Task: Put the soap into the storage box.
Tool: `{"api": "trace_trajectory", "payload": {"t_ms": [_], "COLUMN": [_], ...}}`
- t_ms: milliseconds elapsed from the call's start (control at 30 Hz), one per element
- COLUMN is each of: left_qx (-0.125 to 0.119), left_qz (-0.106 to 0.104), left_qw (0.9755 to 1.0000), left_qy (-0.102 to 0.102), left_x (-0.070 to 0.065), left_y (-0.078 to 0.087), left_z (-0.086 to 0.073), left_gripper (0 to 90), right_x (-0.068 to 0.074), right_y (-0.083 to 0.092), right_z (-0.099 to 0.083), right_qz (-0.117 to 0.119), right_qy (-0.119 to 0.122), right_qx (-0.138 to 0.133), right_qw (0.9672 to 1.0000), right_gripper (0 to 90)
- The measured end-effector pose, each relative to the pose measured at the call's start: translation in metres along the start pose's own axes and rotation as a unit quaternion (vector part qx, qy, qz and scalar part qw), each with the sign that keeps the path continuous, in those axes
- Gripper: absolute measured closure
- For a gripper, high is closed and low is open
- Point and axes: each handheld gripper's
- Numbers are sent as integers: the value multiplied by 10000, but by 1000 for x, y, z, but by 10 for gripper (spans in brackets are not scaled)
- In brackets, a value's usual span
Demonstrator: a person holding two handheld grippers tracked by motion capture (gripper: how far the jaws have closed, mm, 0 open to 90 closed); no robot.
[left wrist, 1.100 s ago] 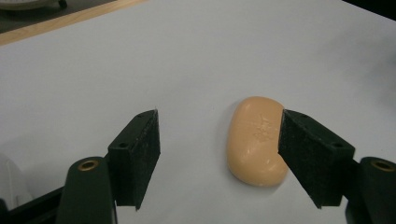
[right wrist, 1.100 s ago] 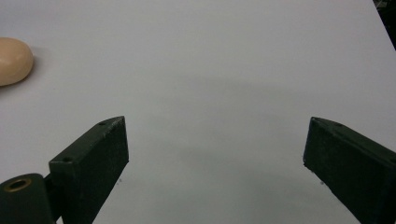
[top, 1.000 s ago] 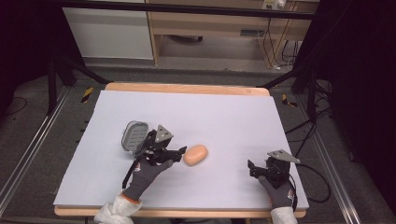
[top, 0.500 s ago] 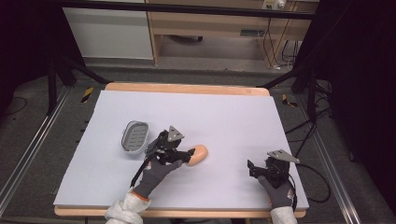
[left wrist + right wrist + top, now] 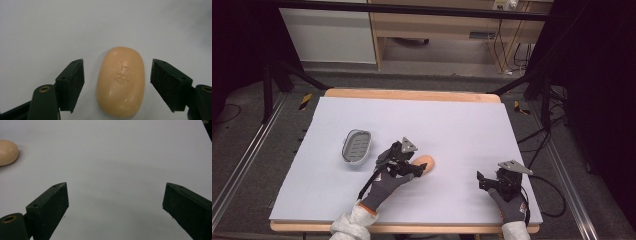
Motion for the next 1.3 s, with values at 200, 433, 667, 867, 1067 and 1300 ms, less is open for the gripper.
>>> {"api": "trace_trajectory", "payload": {"t_ms": [200,433,667,867,1067,1300], "left_qx": [149,271,380,477,486,519], "left_qz": [-54,-46,-34,6,-44,-70], "left_qw": [9999,9996,9992,9988,9988,9986], "left_qy": [-61,-88,-135,-125,-94,-79], "left_x": [-5,-6,-6,-6,-5,-6], "left_y": [-9,-17,-25,-33,-35,-40], "left_z": [0,-1,-2,-4,-5,-6], "left_gripper": [254,248,246,248,265,285], "right_x": [0,1,1,1,1,1], "right_y": [0,-1,-2,-2,-3,-3], "right_z": [0,0,0,0,0,0], "right_qz": [28,45,60,61,76,72], "right_qy": [-1,-1,29,13,45,35], "right_qx": [24,52,63,84,99,111], "right_qw": [10000,10000,10000,9999,9999,9999], "right_gripper": [68,67,67,67,66,66]}}
Point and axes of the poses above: each handheld gripper's, and its own axes: y roughly backward along the jaws, z roughly out of its top, x roughly to its left, and after that the axes turned 1 degree about -y, right-handed
